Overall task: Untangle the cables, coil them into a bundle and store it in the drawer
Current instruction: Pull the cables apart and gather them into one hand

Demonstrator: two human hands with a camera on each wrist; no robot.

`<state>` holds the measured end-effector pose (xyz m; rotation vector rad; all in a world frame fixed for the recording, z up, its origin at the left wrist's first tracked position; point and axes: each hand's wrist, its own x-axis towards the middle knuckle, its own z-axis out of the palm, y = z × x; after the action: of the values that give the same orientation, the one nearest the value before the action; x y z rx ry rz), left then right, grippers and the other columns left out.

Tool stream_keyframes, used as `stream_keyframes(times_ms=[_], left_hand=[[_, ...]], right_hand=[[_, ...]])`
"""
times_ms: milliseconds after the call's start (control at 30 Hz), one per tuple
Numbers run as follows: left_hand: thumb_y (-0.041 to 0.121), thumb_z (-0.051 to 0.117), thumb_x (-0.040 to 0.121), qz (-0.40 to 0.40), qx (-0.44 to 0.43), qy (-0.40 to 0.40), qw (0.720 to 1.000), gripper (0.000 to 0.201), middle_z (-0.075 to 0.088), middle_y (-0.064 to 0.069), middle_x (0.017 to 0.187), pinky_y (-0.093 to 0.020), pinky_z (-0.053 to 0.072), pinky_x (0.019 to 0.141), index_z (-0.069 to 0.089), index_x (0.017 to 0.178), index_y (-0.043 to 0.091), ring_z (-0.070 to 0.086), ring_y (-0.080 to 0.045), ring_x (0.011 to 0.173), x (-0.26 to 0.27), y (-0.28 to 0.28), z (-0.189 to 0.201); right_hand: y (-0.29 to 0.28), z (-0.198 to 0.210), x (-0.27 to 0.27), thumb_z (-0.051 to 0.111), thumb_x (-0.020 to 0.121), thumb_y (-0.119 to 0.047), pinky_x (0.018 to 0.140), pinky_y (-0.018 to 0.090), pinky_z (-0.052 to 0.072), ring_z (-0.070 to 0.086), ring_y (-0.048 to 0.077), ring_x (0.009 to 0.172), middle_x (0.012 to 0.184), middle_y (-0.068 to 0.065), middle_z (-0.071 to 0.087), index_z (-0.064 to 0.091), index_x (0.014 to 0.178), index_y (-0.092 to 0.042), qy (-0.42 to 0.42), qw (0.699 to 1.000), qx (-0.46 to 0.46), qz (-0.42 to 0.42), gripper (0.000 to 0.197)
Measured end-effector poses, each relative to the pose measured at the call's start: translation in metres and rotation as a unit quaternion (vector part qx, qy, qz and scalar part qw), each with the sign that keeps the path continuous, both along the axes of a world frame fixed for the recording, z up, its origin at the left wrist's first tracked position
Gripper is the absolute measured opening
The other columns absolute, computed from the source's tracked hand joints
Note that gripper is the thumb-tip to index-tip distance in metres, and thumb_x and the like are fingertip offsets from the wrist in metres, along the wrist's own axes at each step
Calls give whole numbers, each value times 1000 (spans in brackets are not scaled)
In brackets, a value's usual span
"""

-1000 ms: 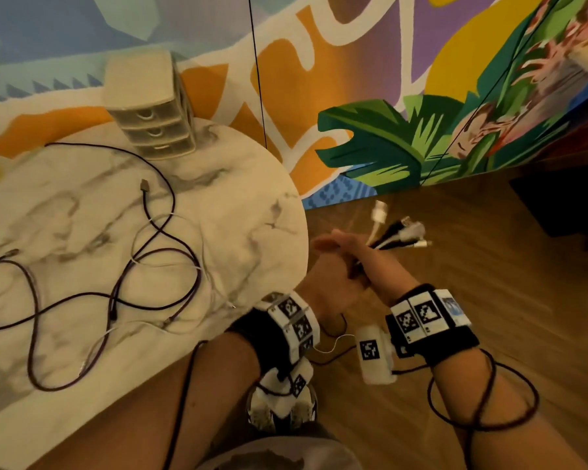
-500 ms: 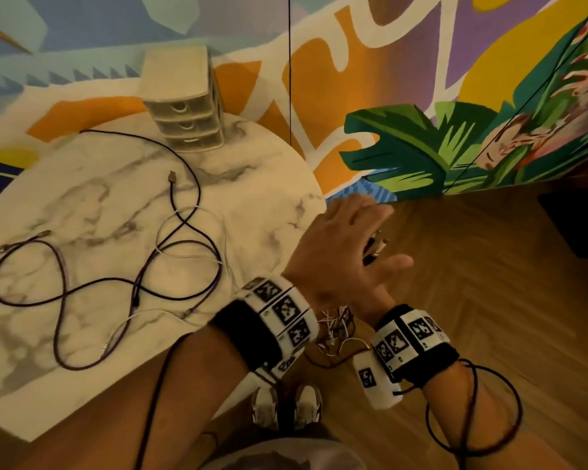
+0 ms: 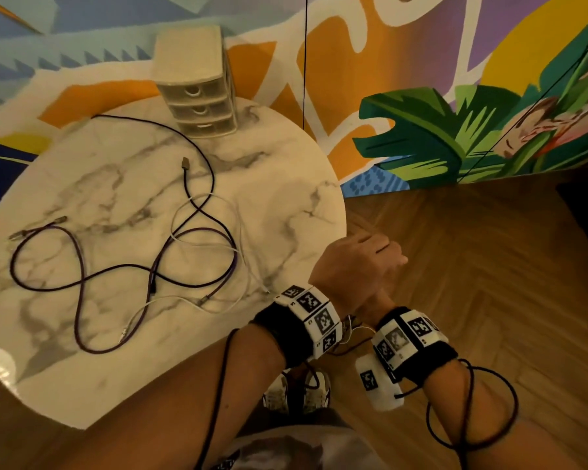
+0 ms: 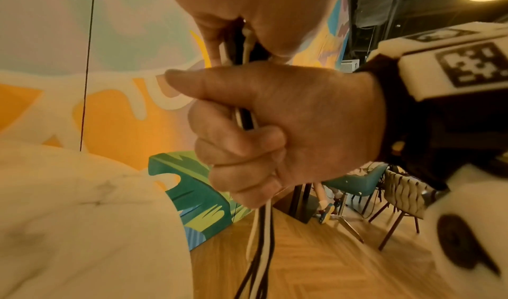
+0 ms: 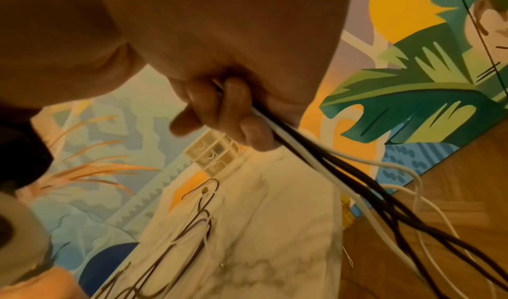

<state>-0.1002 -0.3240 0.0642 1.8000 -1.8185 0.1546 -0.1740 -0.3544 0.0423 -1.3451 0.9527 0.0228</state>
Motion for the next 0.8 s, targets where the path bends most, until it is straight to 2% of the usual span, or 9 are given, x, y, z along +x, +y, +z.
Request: stream_keyframes(times_ms=[67, 133, 167, 200, 267, 400, 567, 700, 800], left_hand=[[41, 44, 94, 3, 48, 64, 997, 42, 66, -3, 96, -28, 47, 68, 63, 114, 11, 60, -17, 85, 8, 9, 6], [41, 37, 97, 38, 90, 171, 980, 44, 58, -3, 112, -29, 45, 81, 52, 127, 12, 55, -16, 98, 27, 23, 4], [37, 38, 98, 67, 98, 207, 971, 39, 55, -3, 113, -30, 45, 83, 53, 124, 13, 54, -17, 100, 41, 32, -3], [30, 41, 98, 101, 116, 217, 964, 31, 54, -4, 112, -33, 46, 85, 55, 119, 13, 53, -18, 100, 56, 43, -13], [19, 48, 93, 144, 231, 139, 952, 26, 51, -7, 115, -38, 45, 87, 57, 117, 13, 50, -24, 104, 89, 67, -40], [19, 45, 91, 101, 472, -106, 869, 40, 39, -9, 132, -40, 36, 94, 44, 132, 20, 38, -30, 119, 117, 111, -77], [14, 43, 91, 78, 436, -134, 887, 27, 53, -8, 119, -38, 36, 92, 52, 117, 11, 46, -28, 112, 106, 119, -91], [22, 56, 85, 115, 220, -31, 968, 9, 61, -2, 88, -36, 45, 70, 59, 89, 15, 55, -24, 82, 84, 106, -77], [25, 47, 87, 101, 127, 32, 986, 17, 60, -1, 85, -32, 43, 68, 59, 88, 14, 52, -20, 79, 66, 95, -56]], right_hand=[[0, -4, -5, 45, 94, 5, 90, 7, 31, 47, 23, 128, 132, 25, 50, 47, 128, 11, 31, 998, -58, 16, 34], [1, -6, 1, 42, 98, -3, 79, 17, 47, 65, 7, 81, 88, 18, 62, 66, 106, 0, -7, 996, -80, 39, 25], [2, -8, 3, 40, 100, -11, 65, 35, 50, 57, 11, 55, 67, 15, 56, 70, 85, -3, -28, 997, -69, 30, 34], [2, -14, 2, 38, 101, -19, 53, 37, 41, 45, 13, 42, 54, 13, 48, 68, 69, -2, -31, 998, -50, 4, 47], [2, -21, 0, 34, 102, -27, 48, 27, 35, 36, 13, 36, 45, 12, 43, 67, 65, 3, -7, 999, -44, 7, 58], [7, -19, -4, 34, 102, -22, 46, 15, 36, 42, 10, 35, 46, 8, 56, 66, 71, 11, 2, 998, -40, 38, 56], [13, -24, -5, 33, 103, -19, 43, 10, 34, 39, 5, 31, 37, -2, 53, 62, 82, 19, 12, 999, -34, 32, 53], [21, -30, 0, 32, 102, -36, 45, 10, 35, 42, 6, 36, 45, 4, 49, 70, 89, -4, 8, 998, -56, 24, 52], [27, -22, 13, 30, 102, -39, 44, 14, 34, 39, 7, 35, 46, 6, 47, 68, 81, -4, -25, 997, -65, 21, 55]])
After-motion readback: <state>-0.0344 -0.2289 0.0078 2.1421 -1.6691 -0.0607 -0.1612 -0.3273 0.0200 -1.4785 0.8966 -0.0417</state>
